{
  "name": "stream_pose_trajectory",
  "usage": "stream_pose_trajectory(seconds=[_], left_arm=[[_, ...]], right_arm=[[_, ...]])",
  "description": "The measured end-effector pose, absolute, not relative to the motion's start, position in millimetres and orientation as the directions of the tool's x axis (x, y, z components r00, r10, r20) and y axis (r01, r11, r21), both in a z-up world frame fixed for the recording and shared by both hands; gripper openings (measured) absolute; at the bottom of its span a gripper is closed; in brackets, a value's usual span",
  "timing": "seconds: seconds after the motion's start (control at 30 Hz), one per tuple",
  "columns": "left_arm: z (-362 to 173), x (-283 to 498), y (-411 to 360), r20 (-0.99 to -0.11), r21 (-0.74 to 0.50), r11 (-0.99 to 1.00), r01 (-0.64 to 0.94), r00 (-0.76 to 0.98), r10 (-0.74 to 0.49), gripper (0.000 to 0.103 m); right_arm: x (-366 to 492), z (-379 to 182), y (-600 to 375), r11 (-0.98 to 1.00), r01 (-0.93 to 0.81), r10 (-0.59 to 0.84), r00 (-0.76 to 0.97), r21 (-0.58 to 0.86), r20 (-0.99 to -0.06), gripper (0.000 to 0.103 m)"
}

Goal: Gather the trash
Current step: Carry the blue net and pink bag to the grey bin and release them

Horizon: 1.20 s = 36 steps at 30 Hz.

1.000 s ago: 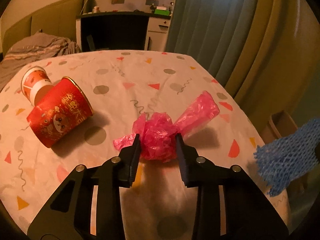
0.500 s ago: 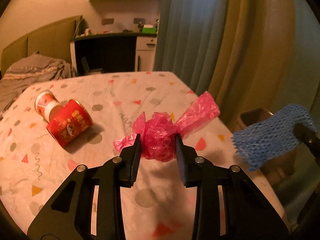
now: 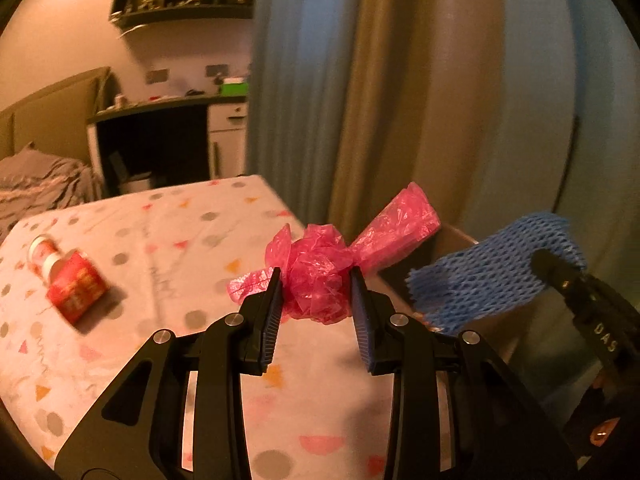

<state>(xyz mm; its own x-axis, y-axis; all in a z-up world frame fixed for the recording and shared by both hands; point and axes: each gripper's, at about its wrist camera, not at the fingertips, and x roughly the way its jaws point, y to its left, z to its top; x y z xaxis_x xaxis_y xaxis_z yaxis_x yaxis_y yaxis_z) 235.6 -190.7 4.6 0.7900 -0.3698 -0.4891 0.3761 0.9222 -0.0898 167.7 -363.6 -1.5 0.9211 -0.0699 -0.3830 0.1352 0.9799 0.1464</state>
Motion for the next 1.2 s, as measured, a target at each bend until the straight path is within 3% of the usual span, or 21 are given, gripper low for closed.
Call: stream_pose_trajectory(seconds=[0.27, 0.77, 0.9, 1.03, 1.2], left_arm=[[6, 239, -247, -0.472, -0.107, 0.871, 0.479, 0.747, -0.469, 0.032], [-37, 271, -313, -0.527, -0.202, 0.763, 0.614, 0.588, -0.613, 0.035], [-50, 280, -313, -0.552, -0.243, 0.750, 0.615, 0.548, -0.629, 0.046], [-52, 280, -305, -0.536, -0.279, 0.744, 0.608, 0.544, -0.646, 0.069], [-50, 281, -295, -0.533, -0.314, 0.751, 0.581, 0.547, -0.646, 0.079]], right_arm=[[173, -13, -395, 0.970, 0.204, -0.135, 0.905, 0.134, -0.403, 0.014], [190, -41, -428, 0.956, 0.261, -0.171, 0.865, 0.131, -0.472, 0.017], [195, -47, -430, 0.957, 0.255, -0.156, 0.856, 0.140, -0.492, 0.021], [199, -50, -435, 0.954, 0.262, -0.155, 0.849, 0.148, -0.505, 0.033], [196, -51, -439, 0.951, 0.267, -0.153, 0.848, 0.158, -0.507, 0.042]])
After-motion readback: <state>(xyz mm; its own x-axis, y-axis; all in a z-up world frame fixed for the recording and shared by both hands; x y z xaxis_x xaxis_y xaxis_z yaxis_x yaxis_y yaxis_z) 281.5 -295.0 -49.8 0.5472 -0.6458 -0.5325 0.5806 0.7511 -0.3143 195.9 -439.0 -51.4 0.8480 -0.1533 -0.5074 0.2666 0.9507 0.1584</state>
